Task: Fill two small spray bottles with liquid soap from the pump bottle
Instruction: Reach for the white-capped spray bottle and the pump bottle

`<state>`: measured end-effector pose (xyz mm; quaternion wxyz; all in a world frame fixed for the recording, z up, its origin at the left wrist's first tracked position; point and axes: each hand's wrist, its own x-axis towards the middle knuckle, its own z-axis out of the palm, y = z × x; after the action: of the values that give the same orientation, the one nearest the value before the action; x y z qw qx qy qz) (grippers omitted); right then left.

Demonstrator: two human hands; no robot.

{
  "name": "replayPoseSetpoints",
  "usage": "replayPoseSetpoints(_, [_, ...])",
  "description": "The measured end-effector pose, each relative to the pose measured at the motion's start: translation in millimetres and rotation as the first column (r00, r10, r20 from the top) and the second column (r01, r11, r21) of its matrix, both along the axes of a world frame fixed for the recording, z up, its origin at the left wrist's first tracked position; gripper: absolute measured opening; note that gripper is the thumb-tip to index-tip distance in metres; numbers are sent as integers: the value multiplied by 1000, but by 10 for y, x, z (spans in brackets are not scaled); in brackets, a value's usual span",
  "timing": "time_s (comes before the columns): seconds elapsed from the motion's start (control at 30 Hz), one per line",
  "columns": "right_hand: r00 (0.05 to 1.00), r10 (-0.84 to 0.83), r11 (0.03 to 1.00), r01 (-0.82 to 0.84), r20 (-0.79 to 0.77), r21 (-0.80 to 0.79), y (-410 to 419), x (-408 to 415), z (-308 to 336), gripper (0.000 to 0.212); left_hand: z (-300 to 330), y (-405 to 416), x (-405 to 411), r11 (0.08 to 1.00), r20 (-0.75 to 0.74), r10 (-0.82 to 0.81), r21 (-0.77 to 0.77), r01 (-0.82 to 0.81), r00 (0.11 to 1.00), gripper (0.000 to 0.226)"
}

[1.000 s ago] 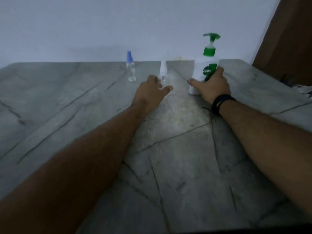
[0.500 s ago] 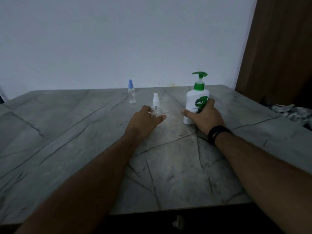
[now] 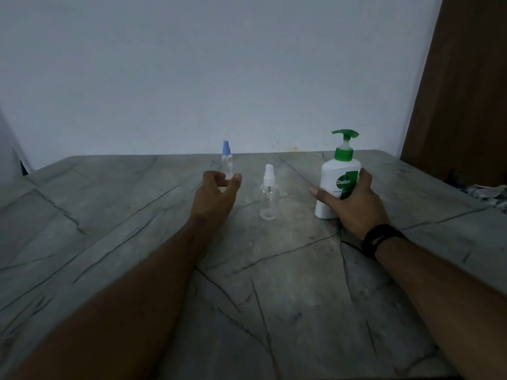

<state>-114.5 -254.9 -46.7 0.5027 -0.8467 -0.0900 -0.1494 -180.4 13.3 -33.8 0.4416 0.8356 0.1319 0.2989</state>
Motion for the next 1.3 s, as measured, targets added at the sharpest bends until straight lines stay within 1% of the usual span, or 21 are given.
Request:
replayPoseSetpoints(0.07, [1000,2,1000,-2,2,5,1,6,-3,118,-23,134,123,989,0,48,140,-48,999,43])
replayPoseSetpoints(0.1, [1000,3,1000,-3,2,6,9,13,-5,117,-44,205,204,979,-8,49,201,-46,999,41])
replayPoseSetpoints(0.2, [1000,0,1000,0,9,21,17,15,-10,110,-91,408,502,954,-59,44,299,-24,997,45])
replayPoseSetpoints(0.3, [1000,-5,999,4,17,35,26,9,-8,106,-81,590,809,952,-75,67,303,-41,995,59])
replayPoseSetpoints(0.37, [999,-13,999,11,34,52,41,12,-11,101,-67,692,1017,956,-88,84,289,-55,993,71])
replayPoseSetpoints(0.43, [999,-15,998,12,43,65,46,14,-23,97,-55,772,1199,962,-107,93,267,-61,990,78])
replayPoseSetpoints(0.53, [999,-10,997,7,49,75,55,48,-44,97,-39,870,1448,967,-146,89,250,-50,985,74])
replayPoseSetpoints(0.67, [999,-26,996,22,48,83,55,57,-48,97,-23,923,1587,933,-210,106,359,-25,972,55])
replayPoseSetpoints(0.73, [998,-34,995,29,55,92,60,52,-45,96,-22,939,1580,931,-218,106,365,-20,970,51])
replayPoseSetpoints(0.8, [998,-33,995,27,59,97,64,47,-41,96,-27,948,1530,936,-222,110,350,-26,969,53])
replayPoseSetpoints(0.9, [998,-24,995,18,61,97,60,26,-28,98,-20,898,1378,962,-207,101,270,-42,973,58])
replayPoseSetpoints(0.93, [998,-18,995,13,59,95,58,12,-18,99,-13,874,1302,963,-209,101,265,-43,973,57])
replayPoseSetpoints(1.17, [999,-5,997,1,52,77,34,0,-15,100,-2,754,637,957,-233,146,279,-78,962,54])
replayPoseSetpoints(1.3, [999,4,998,-7,53,59,17,-22,3,104,-47,663,192,933,-213,179,348,-97,960,54])
